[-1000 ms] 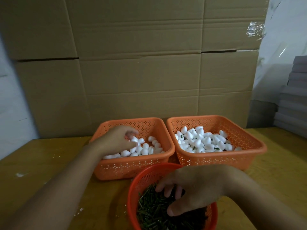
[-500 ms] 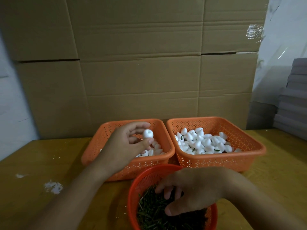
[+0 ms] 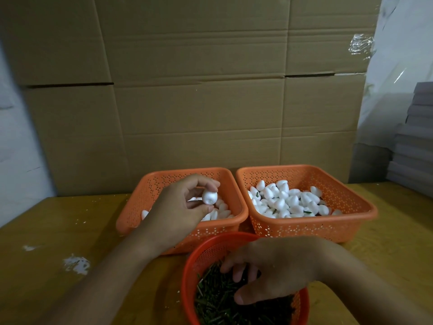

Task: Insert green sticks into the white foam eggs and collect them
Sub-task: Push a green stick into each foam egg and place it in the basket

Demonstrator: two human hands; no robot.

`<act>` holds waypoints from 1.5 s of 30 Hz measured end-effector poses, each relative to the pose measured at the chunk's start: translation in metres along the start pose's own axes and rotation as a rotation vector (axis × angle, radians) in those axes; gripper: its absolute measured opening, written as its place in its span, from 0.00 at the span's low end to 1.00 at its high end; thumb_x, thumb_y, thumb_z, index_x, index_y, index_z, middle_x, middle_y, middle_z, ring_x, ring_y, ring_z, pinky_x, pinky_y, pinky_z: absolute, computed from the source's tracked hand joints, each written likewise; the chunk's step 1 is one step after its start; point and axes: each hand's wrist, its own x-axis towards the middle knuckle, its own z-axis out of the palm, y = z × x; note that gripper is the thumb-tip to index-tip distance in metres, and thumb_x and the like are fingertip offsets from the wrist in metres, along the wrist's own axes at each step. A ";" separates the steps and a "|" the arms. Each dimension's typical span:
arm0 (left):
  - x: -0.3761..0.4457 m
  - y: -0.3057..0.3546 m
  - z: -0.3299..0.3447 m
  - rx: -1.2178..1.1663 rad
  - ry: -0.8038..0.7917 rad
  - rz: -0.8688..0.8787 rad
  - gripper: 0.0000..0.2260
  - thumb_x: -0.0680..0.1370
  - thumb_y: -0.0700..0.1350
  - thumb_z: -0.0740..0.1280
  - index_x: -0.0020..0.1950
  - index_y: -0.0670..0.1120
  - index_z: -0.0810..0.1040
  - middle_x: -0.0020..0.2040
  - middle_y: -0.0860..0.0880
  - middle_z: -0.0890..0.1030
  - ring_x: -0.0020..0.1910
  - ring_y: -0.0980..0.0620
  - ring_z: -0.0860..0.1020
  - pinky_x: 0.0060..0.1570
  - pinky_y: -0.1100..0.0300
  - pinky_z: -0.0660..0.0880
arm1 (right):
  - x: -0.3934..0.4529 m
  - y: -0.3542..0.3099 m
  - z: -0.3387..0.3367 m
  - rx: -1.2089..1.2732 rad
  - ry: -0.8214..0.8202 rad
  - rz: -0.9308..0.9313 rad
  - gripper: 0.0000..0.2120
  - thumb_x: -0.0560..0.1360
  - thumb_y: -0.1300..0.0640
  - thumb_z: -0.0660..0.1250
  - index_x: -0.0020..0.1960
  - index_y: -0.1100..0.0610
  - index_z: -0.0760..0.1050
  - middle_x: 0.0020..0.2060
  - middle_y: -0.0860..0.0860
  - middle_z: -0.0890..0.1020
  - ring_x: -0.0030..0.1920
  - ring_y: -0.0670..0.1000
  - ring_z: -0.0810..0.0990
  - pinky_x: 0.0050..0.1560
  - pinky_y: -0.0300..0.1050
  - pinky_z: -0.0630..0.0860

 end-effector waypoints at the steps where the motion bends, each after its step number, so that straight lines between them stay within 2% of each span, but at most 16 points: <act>1: 0.000 0.000 0.000 -0.030 -0.009 -0.018 0.16 0.75 0.32 0.73 0.51 0.54 0.81 0.57 0.58 0.83 0.58 0.58 0.82 0.55 0.61 0.80 | 0.000 0.000 0.000 0.000 0.000 0.001 0.25 0.77 0.42 0.68 0.73 0.43 0.68 0.60 0.40 0.78 0.57 0.40 0.77 0.56 0.36 0.72; 4: 0.000 0.005 0.001 -0.276 -0.046 -0.128 0.11 0.76 0.44 0.72 0.57 0.50 0.80 0.52 0.48 0.86 0.49 0.49 0.85 0.47 0.58 0.82 | -0.001 -0.001 0.000 0.004 0.004 0.002 0.25 0.77 0.42 0.68 0.73 0.43 0.68 0.59 0.40 0.79 0.57 0.40 0.77 0.57 0.36 0.73; 7: -0.001 0.007 0.001 -0.443 -0.088 -0.221 0.14 0.77 0.52 0.67 0.59 0.49 0.82 0.47 0.44 0.85 0.42 0.47 0.83 0.44 0.57 0.81 | -0.001 -0.001 0.000 0.003 0.006 0.002 0.25 0.78 0.42 0.68 0.73 0.43 0.68 0.60 0.41 0.79 0.58 0.41 0.77 0.56 0.36 0.73; 12: 0.000 0.011 0.001 -0.684 -0.137 -0.348 0.15 0.78 0.55 0.65 0.51 0.46 0.85 0.40 0.44 0.80 0.36 0.51 0.79 0.38 0.57 0.79 | -0.001 -0.002 0.001 -0.003 0.016 0.000 0.25 0.78 0.43 0.68 0.73 0.44 0.68 0.60 0.41 0.79 0.57 0.40 0.77 0.54 0.34 0.72; 16: 0.000 0.012 0.000 -0.704 -0.167 -0.379 0.14 0.78 0.57 0.65 0.42 0.48 0.81 0.37 0.46 0.78 0.33 0.53 0.77 0.35 0.59 0.78 | -0.001 -0.002 0.000 -0.012 0.022 -0.001 0.25 0.78 0.43 0.68 0.73 0.45 0.68 0.60 0.42 0.79 0.56 0.40 0.77 0.54 0.33 0.71; 19: -0.001 0.012 -0.001 -0.726 -0.147 -0.403 0.13 0.76 0.56 0.67 0.42 0.47 0.81 0.36 0.46 0.78 0.32 0.54 0.77 0.34 0.60 0.79 | -0.001 -0.002 0.000 -0.007 0.011 0.000 0.25 0.78 0.43 0.68 0.73 0.44 0.68 0.60 0.41 0.79 0.56 0.40 0.76 0.56 0.36 0.72; 22: -0.001 0.011 -0.003 -0.755 -0.143 -0.431 0.16 0.73 0.54 0.74 0.50 0.43 0.78 0.38 0.46 0.80 0.34 0.53 0.78 0.35 0.60 0.79 | 0.000 -0.002 0.001 -0.007 0.011 0.002 0.25 0.78 0.43 0.68 0.73 0.44 0.68 0.60 0.41 0.79 0.56 0.40 0.76 0.55 0.35 0.72; 24: -0.001 0.010 -0.004 -0.757 -0.161 -0.437 0.16 0.72 0.49 0.77 0.51 0.43 0.74 0.42 0.44 0.82 0.36 0.52 0.80 0.39 0.59 0.80 | 0.000 -0.002 0.001 -0.011 0.017 0.001 0.25 0.78 0.43 0.68 0.73 0.44 0.68 0.60 0.41 0.79 0.57 0.40 0.77 0.54 0.34 0.71; 26: -0.001 0.010 -0.005 -0.773 -0.163 -0.435 0.16 0.72 0.42 0.77 0.50 0.44 0.71 0.46 0.43 0.83 0.38 0.51 0.81 0.41 0.58 0.81 | 0.000 -0.002 0.001 -0.008 0.014 0.002 0.25 0.78 0.42 0.68 0.73 0.43 0.68 0.60 0.41 0.79 0.57 0.41 0.77 0.54 0.34 0.71; 29: -0.001 0.010 -0.006 -0.788 -0.140 -0.425 0.18 0.68 0.39 0.78 0.50 0.45 0.71 0.50 0.42 0.85 0.39 0.51 0.82 0.43 0.57 0.82 | 0.000 -0.001 0.001 -0.005 0.006 0.000 0.25 0.78 0.42 0.68 0.73 0.43 0.68 0.60 0.41 0.79 0.57 0.41 0.77 0.54 0.35 0.72; 33: -0.001 0.011 -0.005 -0.751 -0.153 -0.390 0.16 0.74 0.40 0.72 0.59 0.43 0.74 0.58 0.43 0.84 0.43 0.51 0.82 0.45 0.56 0.82 | 0.000 -0.002 0.000 0.000 0.000 0.000 0.26 0.78 0.42 0.68 0.73 0.43 0.67 0.60 0.41 0.78 0.58 0.42 0.77 0.55 0.36 0.72; 38: -0.004 0.013 -0.001 -0.634 -0.186 -0.299 0.12 0.73 0.37 0.72 0.54 0.44 0.74 0.62 0.46 0.83 0.51 0.48 0.84 0.49 0.56 0.82 | -0.001 -0.002 0.000 -0.006 -0.001 -0.003 0.26 0.78 0.42 0.68 0.74 0.44 0.67 0.60 0.41 0.78 0.58 0.41 0.77 0.56 0.37 0.72; 42: -0.005 0.015 0.002 -0.579 -0.200 -0.246 0.12 0.72 0.34 0.71 0.51 0.44 0.73 0.62 0.48 0.83 0.52 0.48 0.84 0.48 0.58 0.81 | -0.001 -0.002 0.001 -0.008 0.012 -0.004 0.26 0.78 0.43 0.68 0.74 0.44 0.68 0.60 0.41 0.79 0.57 0.41 0.76 0.53 0.34 0.71; 45: -0.005 0.015 0.002 -0.569 -0.214 -0.241 0.12 0.73 0.36 0.71 0.52 0.45 0.73 0.63 0.48 0.82 0.53 0.48 0.84 0.47 0.59 0.81 | 0.000 -0.002 0.002 -0.008 0.022 -0.005 0.25 0.78 0.43 0.68 0.73 0.44 0.68 0.60 0.42 0.79 0.57 0.42 0.78 0.52 0.33 0.71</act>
